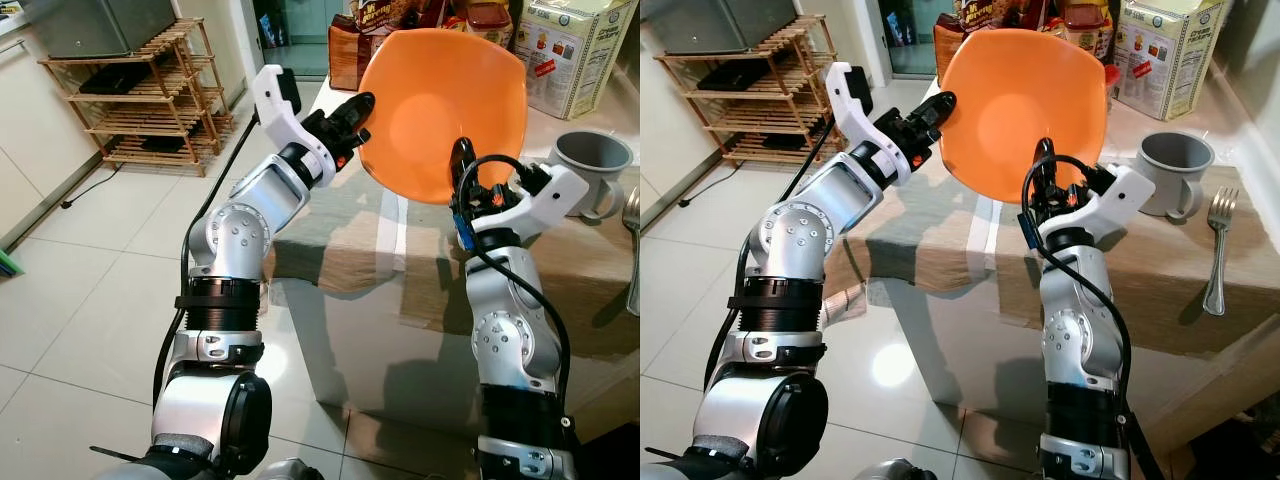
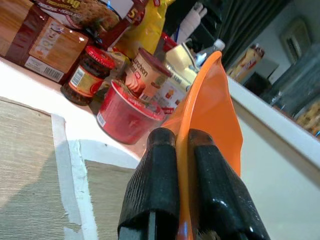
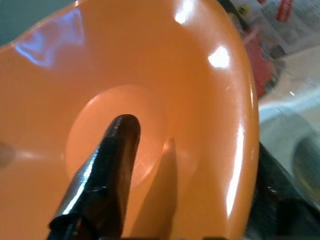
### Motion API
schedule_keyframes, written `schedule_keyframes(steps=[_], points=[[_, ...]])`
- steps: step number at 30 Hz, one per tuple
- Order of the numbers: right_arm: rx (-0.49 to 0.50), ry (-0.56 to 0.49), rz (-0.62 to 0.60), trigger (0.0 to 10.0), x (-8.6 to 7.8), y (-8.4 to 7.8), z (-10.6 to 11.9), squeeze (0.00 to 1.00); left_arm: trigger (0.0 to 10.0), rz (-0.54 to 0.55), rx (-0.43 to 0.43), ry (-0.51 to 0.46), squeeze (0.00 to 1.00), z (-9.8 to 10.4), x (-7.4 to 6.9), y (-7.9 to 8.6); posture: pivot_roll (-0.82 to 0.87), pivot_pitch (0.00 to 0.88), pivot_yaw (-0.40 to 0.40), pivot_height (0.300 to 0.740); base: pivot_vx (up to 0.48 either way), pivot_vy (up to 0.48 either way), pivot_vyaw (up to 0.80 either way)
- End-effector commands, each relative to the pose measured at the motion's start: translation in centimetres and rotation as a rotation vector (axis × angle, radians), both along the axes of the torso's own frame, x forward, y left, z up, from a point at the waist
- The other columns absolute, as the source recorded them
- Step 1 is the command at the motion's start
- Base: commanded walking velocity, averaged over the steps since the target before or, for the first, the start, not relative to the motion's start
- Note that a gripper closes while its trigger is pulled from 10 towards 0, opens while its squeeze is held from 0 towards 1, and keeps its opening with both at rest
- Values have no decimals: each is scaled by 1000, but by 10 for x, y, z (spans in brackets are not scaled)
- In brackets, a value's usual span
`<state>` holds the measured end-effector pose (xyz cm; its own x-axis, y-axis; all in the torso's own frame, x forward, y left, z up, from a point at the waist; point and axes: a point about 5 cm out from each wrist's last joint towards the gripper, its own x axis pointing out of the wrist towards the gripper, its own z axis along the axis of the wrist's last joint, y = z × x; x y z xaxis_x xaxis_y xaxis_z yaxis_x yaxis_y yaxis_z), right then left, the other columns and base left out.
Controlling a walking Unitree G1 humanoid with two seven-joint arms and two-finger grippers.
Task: Setting the table
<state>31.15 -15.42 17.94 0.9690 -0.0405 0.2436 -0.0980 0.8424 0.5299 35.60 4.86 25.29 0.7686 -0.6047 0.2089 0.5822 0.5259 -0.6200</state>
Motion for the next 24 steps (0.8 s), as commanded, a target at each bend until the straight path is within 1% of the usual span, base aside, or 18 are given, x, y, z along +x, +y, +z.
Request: schedule_keyframes(steps=[1,6,7,9,10,11,12,18,19,20,24], points=[[-3,-6,-3,0,-2,2,2,0,0,-11,21,-51,0,3,-2,-2,-12,0,107,736,0,0,0],[-22,14,-12,0,-8,1,-5,0,0,10,104,-77,0,-5,0,0,-16,0,106,736,0,0,0],[-25,17,-13,0,-9,0,-6,0,10000,14,116,-74,0,-7,0,0,-16,0,106,736,0,0,0],[-36,23,-15,0,-11,0,-8,0,10000,25,156,-73,0,-11,1,0,-18,0,107,736,0,0,0],[-36,23,-15,0,-11,0,-8,0,10000,25,156,-73,0,-11,1,0,-18,0,107,736,0,0,0],[-42,25,-18,0,-12,0,-8,0,10000,40,187,-79,0,-14,2,1,-19,0,107,736,0,0,0],[-42,26,-19,0,-12,-1,-8,0,10000,48,200,-86,0,-14,2,1,-18,0,106,736,0,0,0],[-46,28,-17,0,-13,0,-9,0,10000,69,234,-107,0,-15,4,3,-14,0,103,736,0,0,0],[-47,28,-16,0,-13,1,-9,0,10000,73,238,-107,176,-16,4,3,-14,0,103,736,0,0,0],[-47,28,-15,0,-13,1,-9,0,10000,76,239,-108,1000,-16,4,3,-13,0,103,736,0,0,0],[-51,31,-12,0,-13,2,-10,0,10000,88,250,-109,1000,-20,4,5,-10,0,101,736,0,0,0]])
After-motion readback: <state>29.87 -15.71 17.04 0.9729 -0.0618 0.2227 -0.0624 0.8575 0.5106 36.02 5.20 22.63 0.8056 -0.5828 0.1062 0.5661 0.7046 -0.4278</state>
